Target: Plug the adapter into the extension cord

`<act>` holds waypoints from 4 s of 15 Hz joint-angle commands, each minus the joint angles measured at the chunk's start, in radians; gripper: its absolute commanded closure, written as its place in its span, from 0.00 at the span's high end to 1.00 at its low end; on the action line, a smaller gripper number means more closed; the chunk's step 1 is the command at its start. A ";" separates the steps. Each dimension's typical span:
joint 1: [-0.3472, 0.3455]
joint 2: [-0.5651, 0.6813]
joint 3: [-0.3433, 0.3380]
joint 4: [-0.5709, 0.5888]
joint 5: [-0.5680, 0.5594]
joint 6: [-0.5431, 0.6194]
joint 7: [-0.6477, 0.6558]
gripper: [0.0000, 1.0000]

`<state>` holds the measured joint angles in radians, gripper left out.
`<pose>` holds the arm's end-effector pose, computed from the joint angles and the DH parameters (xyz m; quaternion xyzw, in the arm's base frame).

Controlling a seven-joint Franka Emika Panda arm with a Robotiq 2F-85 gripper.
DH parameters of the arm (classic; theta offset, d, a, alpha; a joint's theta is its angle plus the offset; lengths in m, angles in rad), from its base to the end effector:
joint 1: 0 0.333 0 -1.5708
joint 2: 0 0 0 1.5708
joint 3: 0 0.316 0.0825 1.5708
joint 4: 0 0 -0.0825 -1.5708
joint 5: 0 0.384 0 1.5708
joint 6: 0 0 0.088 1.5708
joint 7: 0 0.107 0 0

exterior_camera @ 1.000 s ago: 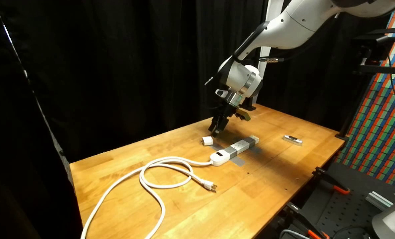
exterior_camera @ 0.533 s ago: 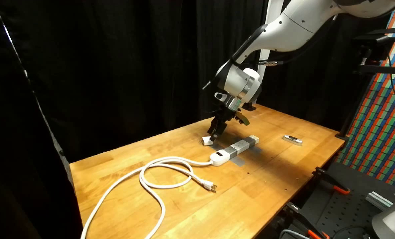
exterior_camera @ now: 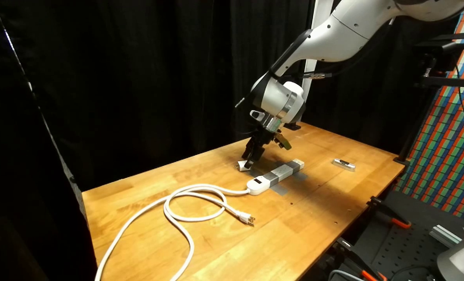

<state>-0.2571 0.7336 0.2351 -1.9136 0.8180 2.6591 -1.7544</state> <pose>0.6113 -0.0355 0.1114 -0.8625 -0.4338 -0.1972 0.1705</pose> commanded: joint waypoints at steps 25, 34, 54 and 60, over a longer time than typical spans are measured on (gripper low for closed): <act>0.115 -0.148 -0.195 -0.036 -0.434 -0.005 0.385 0.23; 0.270 -0.327 -0.317 -0.076 -1.136 -0.198 0.756 0.23; 0.354 -0.442 -0.210 -0.338 -1.762 -0.351 1.288 0.23; 0.352 -0.401 -0.189 -0.346 -1.849 -0.375 1.424 0.23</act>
<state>0.0912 0.3347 0.0354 -2.2521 -0.9944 2.3149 -0.3897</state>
